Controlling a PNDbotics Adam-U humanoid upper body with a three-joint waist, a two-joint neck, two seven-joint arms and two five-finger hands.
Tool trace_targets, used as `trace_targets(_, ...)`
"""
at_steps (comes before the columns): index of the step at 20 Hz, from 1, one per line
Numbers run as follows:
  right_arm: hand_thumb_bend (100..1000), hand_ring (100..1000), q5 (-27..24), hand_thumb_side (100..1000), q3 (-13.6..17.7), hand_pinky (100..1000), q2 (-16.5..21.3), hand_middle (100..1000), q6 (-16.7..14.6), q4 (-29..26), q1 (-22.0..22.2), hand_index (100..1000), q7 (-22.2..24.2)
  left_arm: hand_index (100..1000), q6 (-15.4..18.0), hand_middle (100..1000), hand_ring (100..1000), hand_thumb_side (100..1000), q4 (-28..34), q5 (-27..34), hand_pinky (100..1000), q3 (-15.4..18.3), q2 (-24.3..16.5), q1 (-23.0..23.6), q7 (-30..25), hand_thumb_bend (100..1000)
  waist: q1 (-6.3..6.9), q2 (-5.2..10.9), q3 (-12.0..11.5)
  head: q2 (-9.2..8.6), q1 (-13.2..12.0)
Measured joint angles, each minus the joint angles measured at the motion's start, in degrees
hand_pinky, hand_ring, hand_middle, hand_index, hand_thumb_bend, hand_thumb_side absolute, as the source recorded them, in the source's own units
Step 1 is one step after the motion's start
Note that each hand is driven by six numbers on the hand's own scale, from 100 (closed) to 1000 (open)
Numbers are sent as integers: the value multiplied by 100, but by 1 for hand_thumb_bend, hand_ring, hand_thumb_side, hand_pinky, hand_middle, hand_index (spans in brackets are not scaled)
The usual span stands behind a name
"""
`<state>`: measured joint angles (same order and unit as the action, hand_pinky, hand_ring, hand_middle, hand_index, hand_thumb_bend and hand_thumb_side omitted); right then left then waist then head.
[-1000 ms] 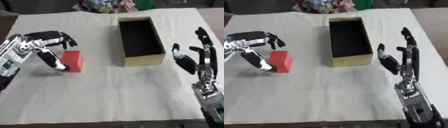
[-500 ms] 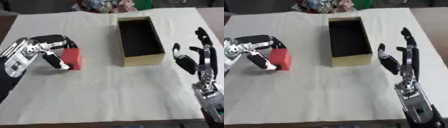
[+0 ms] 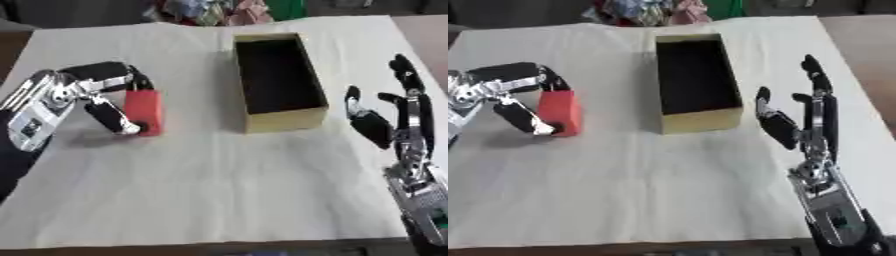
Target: Pick up objects on the table and place them in the box.
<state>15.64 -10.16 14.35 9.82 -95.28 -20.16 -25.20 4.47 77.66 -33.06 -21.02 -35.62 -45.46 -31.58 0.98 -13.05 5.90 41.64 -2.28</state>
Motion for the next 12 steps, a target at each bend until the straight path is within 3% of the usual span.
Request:
trace_targets(7, 222, 1000, 0, 100, -78, 762, -34, 918, -12, 26, -28, 1000, 119, 741, -96, 445, 572, 200, -20, 121, 813, 50, 423, -596, 185, 303, -38, 4, 134, -3, -94)
trace_targets(12, 203, 1000, -9, 100, -187, 762, -109, 918, -42, 26, -118, 1000, 245, 745, 11, 460, 582, 186, -317, 129, 833, 77, 915, -959, 406, 296, -41, -3, 313, -51, -223)
